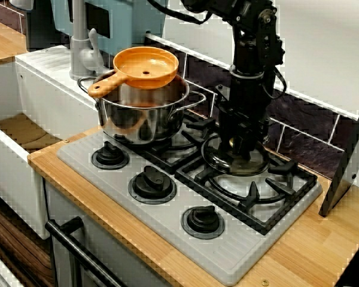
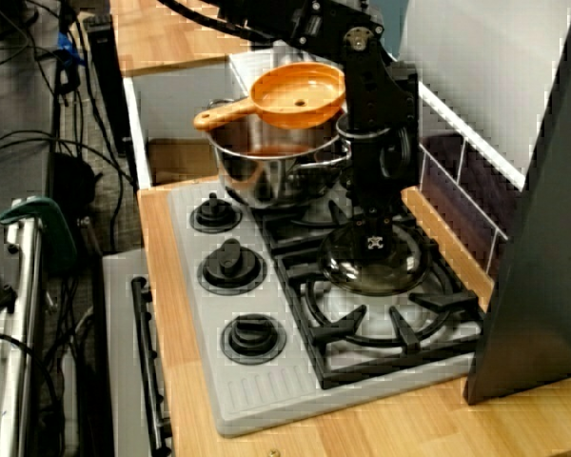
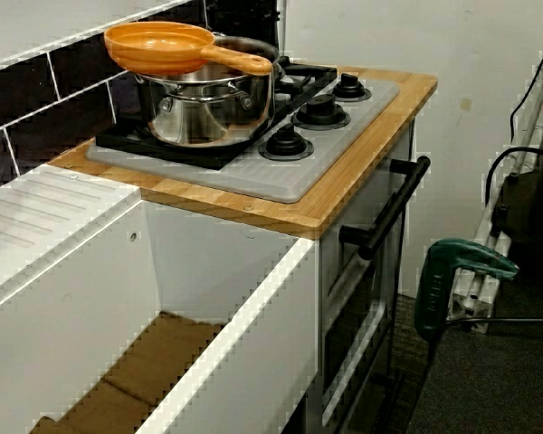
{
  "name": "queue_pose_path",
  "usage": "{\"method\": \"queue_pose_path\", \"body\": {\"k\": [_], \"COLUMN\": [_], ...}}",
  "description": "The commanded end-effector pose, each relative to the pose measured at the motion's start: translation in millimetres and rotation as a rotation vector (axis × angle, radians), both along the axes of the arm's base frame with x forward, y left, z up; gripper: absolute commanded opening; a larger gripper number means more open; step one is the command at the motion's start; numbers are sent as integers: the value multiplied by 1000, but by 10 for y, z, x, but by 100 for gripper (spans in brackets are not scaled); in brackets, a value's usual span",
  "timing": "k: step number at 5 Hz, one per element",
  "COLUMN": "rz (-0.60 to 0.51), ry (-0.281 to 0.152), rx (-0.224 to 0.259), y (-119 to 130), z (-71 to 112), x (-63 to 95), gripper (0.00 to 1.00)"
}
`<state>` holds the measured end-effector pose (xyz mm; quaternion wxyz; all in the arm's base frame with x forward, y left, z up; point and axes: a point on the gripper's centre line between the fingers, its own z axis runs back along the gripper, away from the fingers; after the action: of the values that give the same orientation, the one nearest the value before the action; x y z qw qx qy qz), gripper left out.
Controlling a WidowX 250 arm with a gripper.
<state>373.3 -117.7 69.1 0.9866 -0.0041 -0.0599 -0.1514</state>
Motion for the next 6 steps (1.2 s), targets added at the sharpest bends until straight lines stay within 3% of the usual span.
{"method": "queue_pose_path", "body": {"k": [1, 6], "rz": [4, -18], "ry": [-59, -80], "rx": [-44, -123], "y": [57, 121], "z": [376, 771], "x": [-44, -157], "gripper": [0, 0]}}
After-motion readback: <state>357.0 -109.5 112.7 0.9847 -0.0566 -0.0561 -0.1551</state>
